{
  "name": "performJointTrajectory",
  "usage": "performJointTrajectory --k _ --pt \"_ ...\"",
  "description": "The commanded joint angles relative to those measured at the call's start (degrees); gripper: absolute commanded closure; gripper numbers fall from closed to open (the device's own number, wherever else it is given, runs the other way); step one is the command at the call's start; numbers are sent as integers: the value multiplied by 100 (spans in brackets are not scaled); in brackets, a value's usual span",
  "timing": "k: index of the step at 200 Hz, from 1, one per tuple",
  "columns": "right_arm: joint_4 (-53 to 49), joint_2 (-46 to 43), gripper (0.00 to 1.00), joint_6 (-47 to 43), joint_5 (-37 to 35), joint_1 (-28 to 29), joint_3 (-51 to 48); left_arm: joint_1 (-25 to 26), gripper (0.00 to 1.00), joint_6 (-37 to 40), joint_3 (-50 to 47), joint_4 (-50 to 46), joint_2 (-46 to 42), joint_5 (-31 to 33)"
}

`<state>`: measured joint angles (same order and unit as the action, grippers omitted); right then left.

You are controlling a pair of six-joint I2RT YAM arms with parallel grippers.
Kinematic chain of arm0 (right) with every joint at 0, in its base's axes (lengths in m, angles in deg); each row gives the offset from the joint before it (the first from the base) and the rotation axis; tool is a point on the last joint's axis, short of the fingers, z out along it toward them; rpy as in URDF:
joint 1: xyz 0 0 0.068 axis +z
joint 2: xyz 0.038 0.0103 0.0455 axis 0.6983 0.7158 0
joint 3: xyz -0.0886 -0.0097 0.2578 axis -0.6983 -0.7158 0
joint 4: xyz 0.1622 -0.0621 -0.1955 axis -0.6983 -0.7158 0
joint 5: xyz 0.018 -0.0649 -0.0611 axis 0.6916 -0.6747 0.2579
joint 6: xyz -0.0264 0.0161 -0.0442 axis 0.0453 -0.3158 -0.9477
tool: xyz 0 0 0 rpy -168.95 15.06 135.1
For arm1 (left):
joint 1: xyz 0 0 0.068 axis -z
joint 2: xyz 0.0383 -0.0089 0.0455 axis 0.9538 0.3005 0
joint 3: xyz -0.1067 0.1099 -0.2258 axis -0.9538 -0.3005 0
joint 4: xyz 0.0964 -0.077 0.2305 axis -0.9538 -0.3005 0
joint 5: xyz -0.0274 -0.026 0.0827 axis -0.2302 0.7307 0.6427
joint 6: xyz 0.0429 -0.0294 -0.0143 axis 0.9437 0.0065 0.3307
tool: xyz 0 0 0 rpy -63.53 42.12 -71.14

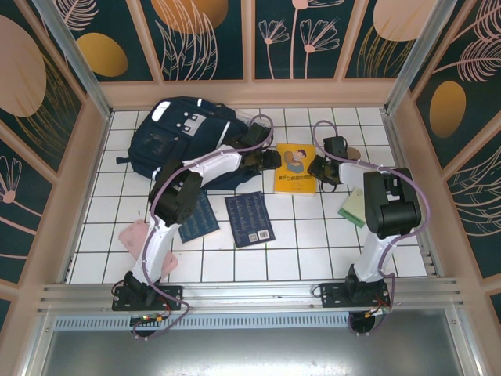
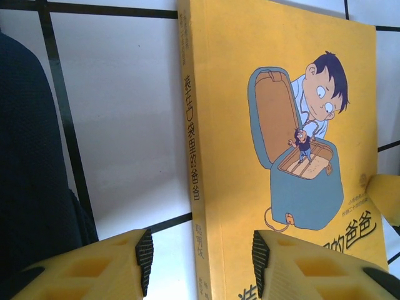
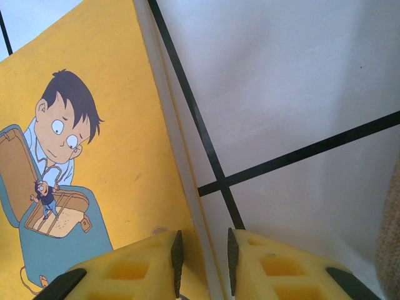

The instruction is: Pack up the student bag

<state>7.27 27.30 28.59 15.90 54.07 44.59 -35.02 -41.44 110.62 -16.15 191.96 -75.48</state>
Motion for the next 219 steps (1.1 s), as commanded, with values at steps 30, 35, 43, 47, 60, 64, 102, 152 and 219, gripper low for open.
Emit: performJointTrajectory --k 30,35,43,47,60,64,102,152,219 --pt "-540 260 71 -54 -104 178 -264 132 52 -171 -474 56 170 -369" --pt "-551 258 71 -38 -110 190 -255 147 52 -164 -450 53 180 -377" --pt "-568 255 71 -31 -102 217 -235 170 52 -142 -415 41 210 -427" --pt "-548 248 71 -48 -33 218 -226 170 52 -144 -402 40 228 -467" --pt "-496 248 71 -5 202 251 -201 179 52 -153 -339 -55 305 -482" --pt "-498 255 71 13 235 272 -188 176 52 -136 -300 -119 329 -444" --pt "-586 377 71 121 137 470 -28 203 53 -57 81 -852 718 -125" --pt "-542 336 71 173 156 510 -115 280 52 -41 20 -629 307 31" --pt "-587 246 71 227 116 578 -107 320 53 -14 589 -1772 1002 817"
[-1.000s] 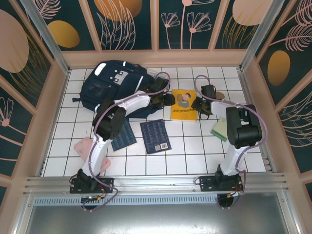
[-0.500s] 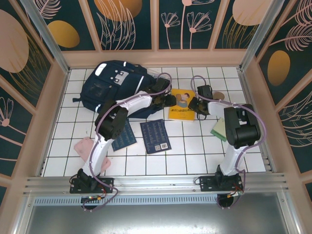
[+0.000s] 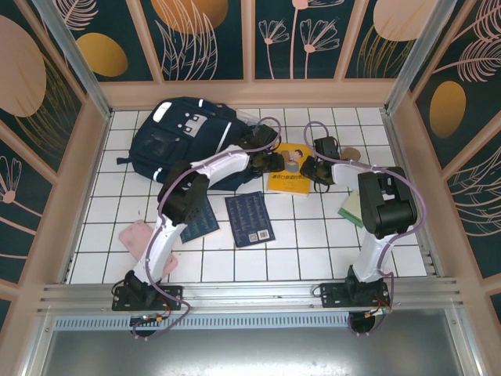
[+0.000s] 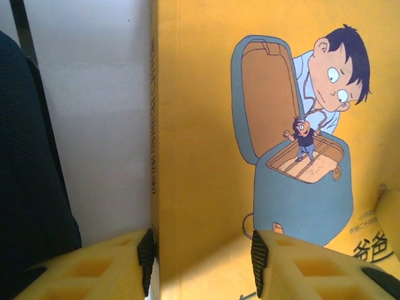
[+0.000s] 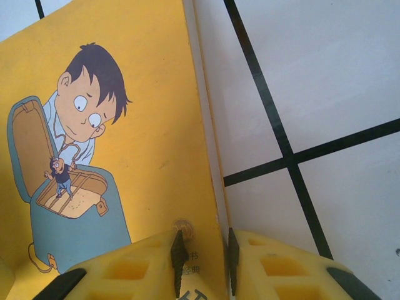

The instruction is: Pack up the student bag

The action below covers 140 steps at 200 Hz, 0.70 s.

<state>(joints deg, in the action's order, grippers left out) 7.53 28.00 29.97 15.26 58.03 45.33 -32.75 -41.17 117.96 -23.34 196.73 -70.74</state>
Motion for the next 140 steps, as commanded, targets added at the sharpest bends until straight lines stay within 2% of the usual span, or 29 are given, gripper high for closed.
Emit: performJointTrajectory --k 1,20,44,74,101,140 --pt "-611 173 71 90 181 182 -184 97 53 -35 -139 -1065 528 350" --pt "-547 172 71 94 254 185 -194 99 52 -4 -72 -1118 646 285" --pt "-387 243 71 148 571 195 -199 106 52 -169 -459 -369 459 -551" --pt "-104 285 71 225 1028 236 -194 110 52 -331 -426 76 425 -1442" --pt "48 284 71 309 1357 241 -204 103 53 -801 -1065 1560 -82 -2545" --pt "28 175 71 309 1306 196 -242 71 55 -1354 -1700 3148 -905 -3414"
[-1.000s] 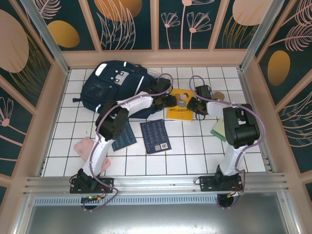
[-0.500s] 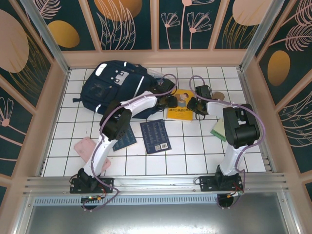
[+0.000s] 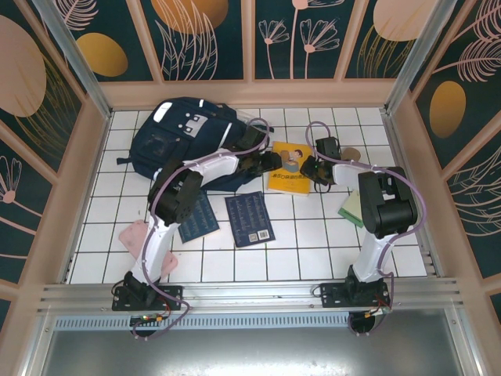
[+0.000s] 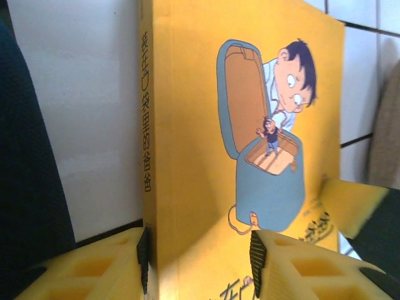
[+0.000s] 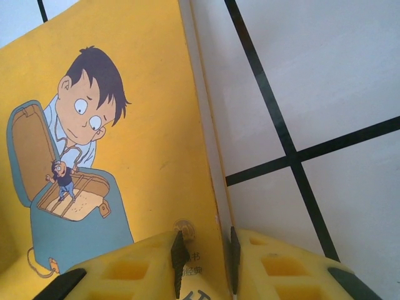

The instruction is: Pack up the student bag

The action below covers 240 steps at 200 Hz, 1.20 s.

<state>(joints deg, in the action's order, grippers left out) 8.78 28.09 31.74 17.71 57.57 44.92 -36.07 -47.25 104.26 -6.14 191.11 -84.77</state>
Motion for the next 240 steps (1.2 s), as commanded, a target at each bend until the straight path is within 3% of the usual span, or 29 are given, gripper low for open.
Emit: performJointTrajectory --k 1,23,53,76,105,124,147,168,187,211,240 --pt "-99 165 71 132 1058 244 -199 401 55 -753 -346 1464 -359 -2032" --pt "-85 110 71 141 1045 200 -241 388 55 -982 -570 2009 -574 -2248" --pt "-79 28 71 150 1020 140 -325 364 55 -878 -646 1882 -513 -2179" --pt "-79 -41 71 152 1003 114 -376 272 55 -1978 -1518 3818 -629 -2484" --pt "-43 -111 71 176 1011 105 -469 222 54 -1997 -1528 3826 -608 -2378" --pt "-48 -145 71 193 1010 105 -499 200 54 -2619 -1752 4865 -582 -2511" --pt "-29 -206 70 227 1033 107 -517 209 54 -1952 -1321 3608 -509 -2241" --pt "-32 -267 70 238 1039 108 -539 205 54 -1824 -1299 3412 -535 -2153" --pt "-39 -304 70 230 1013 103 -526 207 55 -1230 -851 2202 -377 -1860" --pt "-82 -314 70 213 970 99 -518 211 62 -1081 -944 2100 -437 -1762" --pt "-160 -477 67 203 914 -9 -541 192 85 -1019 -1029 2089 -634 -1674"
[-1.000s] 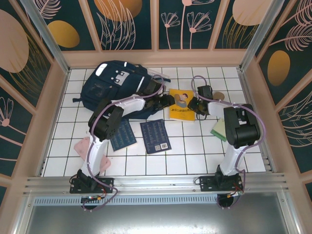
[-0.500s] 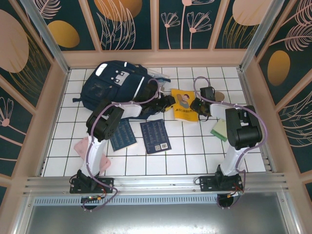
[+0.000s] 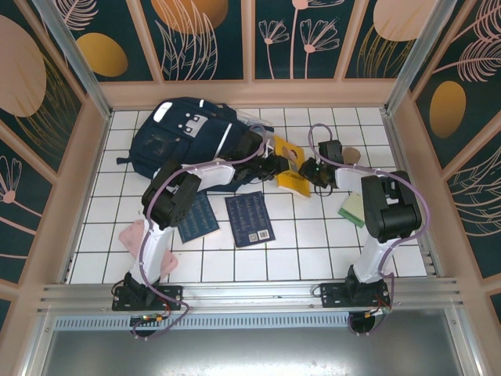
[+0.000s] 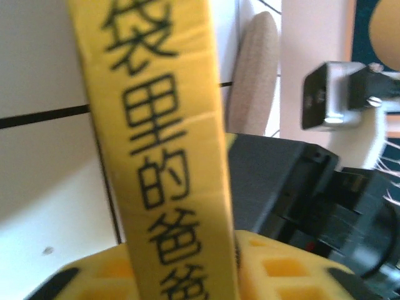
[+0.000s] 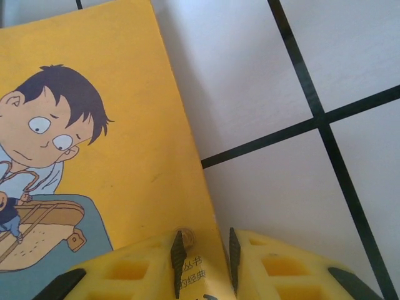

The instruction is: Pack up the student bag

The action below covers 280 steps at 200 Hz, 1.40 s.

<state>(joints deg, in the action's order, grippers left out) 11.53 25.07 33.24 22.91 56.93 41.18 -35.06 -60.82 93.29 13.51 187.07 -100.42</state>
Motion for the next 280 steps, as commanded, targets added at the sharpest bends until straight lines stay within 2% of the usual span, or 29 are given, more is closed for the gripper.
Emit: performJointTrajectory --k 1,29,54,71,105,141,172,200,213,225,243,249,254,265,280 --pt "-437 -185 66 52 394 50 -175 85 85 341 67 124 -236 -105" --pt "-511 -616 53 54 439 -161 -239 -4 100 387 38 260 -497 -250" --pt "-353 -1094 40 75 855 -368 -395 -124 100 391 -53 623 -777 -621" --pt "-32 -1409 31 163 1438 -554 -582 -227 100 379 -110 835 -934 -925" --pt "1233 -1853 18 620 3076 -976 -1050 -410 100 430 -203 1073 -1159 -1505" --pt "2371 -1760 17 1181 4364 -1109 -1182 -478 100 278 -307 1507 -1317 -1953" --pt "3600 -1638 17 1887 4911 -1142 -1381 -484 100 218 -365 1644 -1392 -2106" --pt "4076 -1604 26 2176 5031 -1152 -1456 -494 100 154 -412 1733 -1453 -2146" --pt "4138 -1587 37 2230 5057 -1149 -1462 -493 100 74 -434 1851 -1449 -2192" --pt "4156 -1586 56 2232 5039 -1152 -1473 -495 100 27 -436 1925 -1439 -2250" --pt "4033 -1606 93 2182 4961 -1166 -1446 -526 100 169 -398 1705 -1430 -2213" --pt "3970 -1622 100 2145 4920 -1162 -1441 -527 100 200 -395 1650 -1439 -2201" --pt "3871 -1640 100 2095 4878 -1169 -1426 -537 93 274 -379 1552 -1445 -2173" --pt "3625 -1699 100 1948 4778 -1176 -1383 -569 67 581 -309 1070 -1477 -2013" --pt "3210 -1798 100 1704 4554 -1182 -1316 -666 52 1260 -91 -59 -1528 -1423"
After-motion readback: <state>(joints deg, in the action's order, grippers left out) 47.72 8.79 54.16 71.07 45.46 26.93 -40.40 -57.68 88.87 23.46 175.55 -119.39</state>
